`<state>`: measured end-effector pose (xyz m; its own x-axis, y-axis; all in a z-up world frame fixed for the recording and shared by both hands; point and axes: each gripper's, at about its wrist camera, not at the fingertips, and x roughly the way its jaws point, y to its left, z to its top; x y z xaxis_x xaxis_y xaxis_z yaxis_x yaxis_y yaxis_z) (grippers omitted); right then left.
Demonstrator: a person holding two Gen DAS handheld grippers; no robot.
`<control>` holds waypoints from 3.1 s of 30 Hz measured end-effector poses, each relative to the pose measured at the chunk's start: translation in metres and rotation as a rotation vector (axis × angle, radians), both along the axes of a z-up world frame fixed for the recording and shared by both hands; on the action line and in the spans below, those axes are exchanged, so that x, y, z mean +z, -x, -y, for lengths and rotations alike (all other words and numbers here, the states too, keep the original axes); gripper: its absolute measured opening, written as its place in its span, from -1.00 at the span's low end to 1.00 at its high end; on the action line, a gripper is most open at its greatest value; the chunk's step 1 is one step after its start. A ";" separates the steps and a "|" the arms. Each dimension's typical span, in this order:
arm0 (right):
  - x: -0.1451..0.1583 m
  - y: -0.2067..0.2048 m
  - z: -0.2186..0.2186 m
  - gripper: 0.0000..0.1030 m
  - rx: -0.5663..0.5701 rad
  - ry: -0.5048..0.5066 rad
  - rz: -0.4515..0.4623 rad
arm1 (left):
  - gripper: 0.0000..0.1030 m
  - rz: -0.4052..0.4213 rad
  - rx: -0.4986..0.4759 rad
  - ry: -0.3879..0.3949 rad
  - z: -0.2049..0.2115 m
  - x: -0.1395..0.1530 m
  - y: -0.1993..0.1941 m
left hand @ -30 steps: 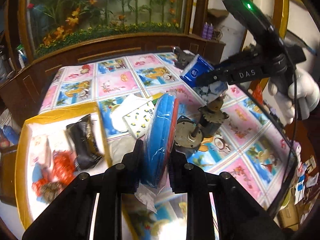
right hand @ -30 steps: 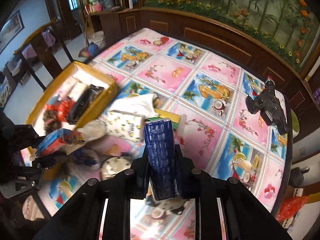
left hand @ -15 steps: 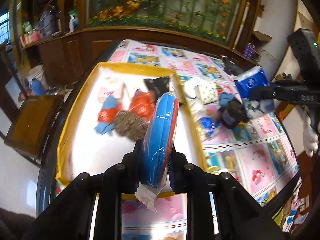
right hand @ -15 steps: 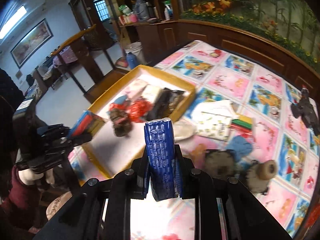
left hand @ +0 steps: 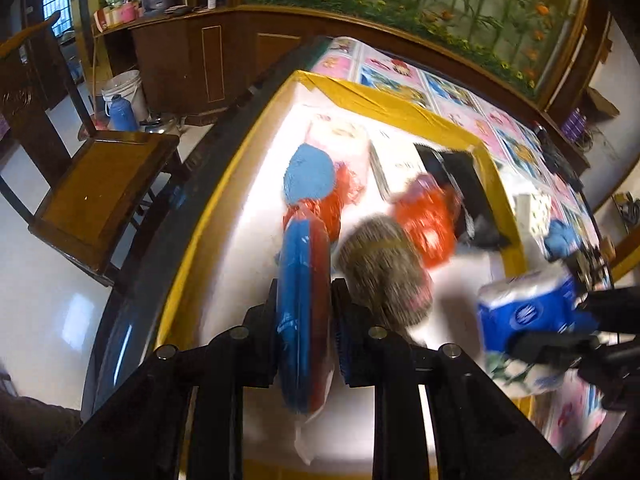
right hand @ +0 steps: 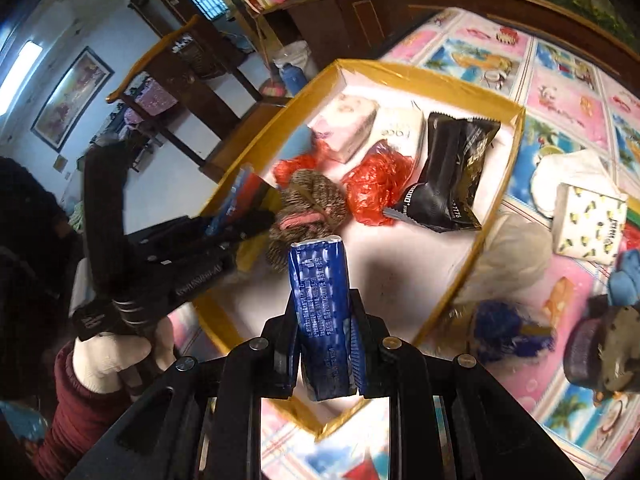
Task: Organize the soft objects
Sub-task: 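Carry both blue items over the yellow-rimmed box and open both tools, then move both tools back toward the tissue packs beside the motors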
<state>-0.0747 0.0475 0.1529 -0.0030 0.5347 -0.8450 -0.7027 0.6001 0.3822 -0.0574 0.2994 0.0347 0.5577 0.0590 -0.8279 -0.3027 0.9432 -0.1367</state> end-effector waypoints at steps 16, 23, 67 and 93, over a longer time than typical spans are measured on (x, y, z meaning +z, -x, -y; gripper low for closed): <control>0.030 0.074 -0.025 0.45 -0.051 0.150 0.615 | 0.04 0.243 0.007 0.018 0.002 0.045 0.056; 0.052 0.122 0.017 0.53 -0.139 0.126 0.717 | 0.04 0.292 0.012 0.004 0.028 0.060 0.081; 0.028 0.103 0.142 0.65 -0.519 0.317 0.767 | 0.05 0.233 -0.210 -0.059 0.176 0.058 0.085; -0.023 0.020 0.201 0.76 -0.592 0.254 0.588 | 0.05 0.156 -0.204 0.035 0.181 0.024 0.065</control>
